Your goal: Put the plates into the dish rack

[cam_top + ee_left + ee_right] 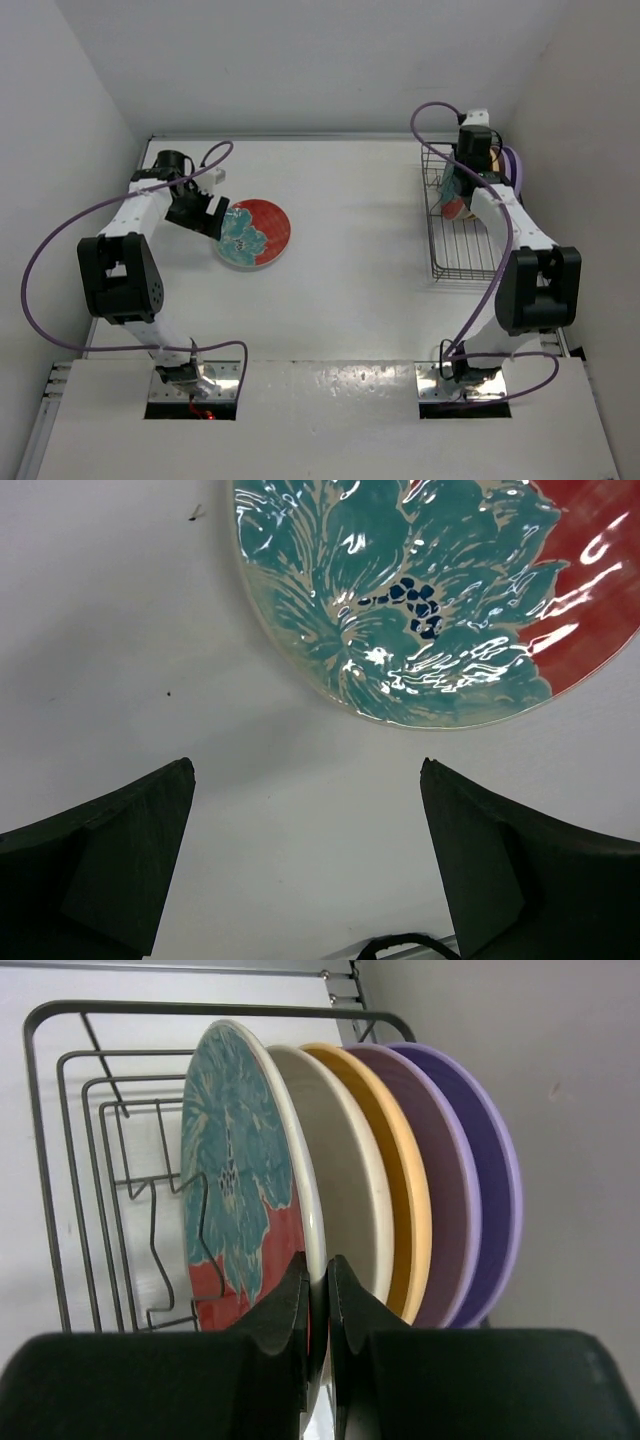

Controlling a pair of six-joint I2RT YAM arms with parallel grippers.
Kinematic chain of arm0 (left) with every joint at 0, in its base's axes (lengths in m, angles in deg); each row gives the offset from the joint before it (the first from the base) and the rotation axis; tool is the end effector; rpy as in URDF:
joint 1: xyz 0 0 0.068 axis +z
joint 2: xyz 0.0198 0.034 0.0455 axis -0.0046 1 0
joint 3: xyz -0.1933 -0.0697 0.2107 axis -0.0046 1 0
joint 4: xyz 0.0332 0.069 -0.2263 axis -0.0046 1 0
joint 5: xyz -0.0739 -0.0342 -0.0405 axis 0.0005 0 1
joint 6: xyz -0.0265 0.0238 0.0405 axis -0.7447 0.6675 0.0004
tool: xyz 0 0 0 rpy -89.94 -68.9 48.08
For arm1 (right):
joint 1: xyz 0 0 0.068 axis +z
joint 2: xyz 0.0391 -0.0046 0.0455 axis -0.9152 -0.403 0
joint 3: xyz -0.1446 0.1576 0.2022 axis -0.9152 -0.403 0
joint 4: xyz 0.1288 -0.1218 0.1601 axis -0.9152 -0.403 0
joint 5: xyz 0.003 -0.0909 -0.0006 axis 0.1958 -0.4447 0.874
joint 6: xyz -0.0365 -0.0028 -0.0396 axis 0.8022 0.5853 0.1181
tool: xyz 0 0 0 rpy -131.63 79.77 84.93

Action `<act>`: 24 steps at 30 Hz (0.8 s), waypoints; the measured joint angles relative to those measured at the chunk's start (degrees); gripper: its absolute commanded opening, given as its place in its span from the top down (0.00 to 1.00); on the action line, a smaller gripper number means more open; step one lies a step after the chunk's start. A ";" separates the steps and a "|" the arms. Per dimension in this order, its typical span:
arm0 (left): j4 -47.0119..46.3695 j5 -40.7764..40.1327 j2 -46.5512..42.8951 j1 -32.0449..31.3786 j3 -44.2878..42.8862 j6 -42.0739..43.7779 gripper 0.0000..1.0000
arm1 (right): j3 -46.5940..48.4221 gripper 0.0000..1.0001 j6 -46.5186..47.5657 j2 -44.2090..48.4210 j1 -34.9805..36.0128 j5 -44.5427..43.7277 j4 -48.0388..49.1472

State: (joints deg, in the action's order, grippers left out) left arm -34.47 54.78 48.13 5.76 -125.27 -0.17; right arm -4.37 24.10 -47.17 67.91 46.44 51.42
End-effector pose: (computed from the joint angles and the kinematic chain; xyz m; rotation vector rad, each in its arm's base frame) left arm 0.3148 0.0255 0.2795 0.4094 2.6898 -0.1725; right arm 0.3496 -0.0073 0.3199 0.2226 2.0414 -0.5528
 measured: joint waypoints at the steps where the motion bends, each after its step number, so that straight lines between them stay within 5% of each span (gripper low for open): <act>1: 0.00 -0.02 0.63 0.00 0.00 0.17 0.00 | 0.46 0.88 -1.70 -0.52 -0.48 0.37 0.11; 10: -1.73 -0.28 13.53 0.04 -2.38 0.00 0.00 | 3.67 0.40 -8.55 -1.95 -1.66 1.53 -3.78; 16: -2.93 -0.24 17.97 0.04 -4.85 -0.31 0.02 | 6.29 0.30 -7.50 -0.46 -1.36 2.64 -7.19; 20: -2.84 2.43 20.44 0.33 -7.06 -0.74 0.36 | 7.32 0.29 -6.19 3.98 -0.55 4.48 -9.05; 24: -0.74 8.04 23.34 0.50 -10.38 -0.11 0.59 | 7.72 0.28 -5.60 10.01 1.70 6.01 -9.07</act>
State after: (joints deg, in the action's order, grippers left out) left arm -35.21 62.82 71.48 6.26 -135.65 -0.28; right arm 3.35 18.50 -37.16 69.61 52.45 42.35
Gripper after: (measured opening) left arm 0.517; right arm 0.709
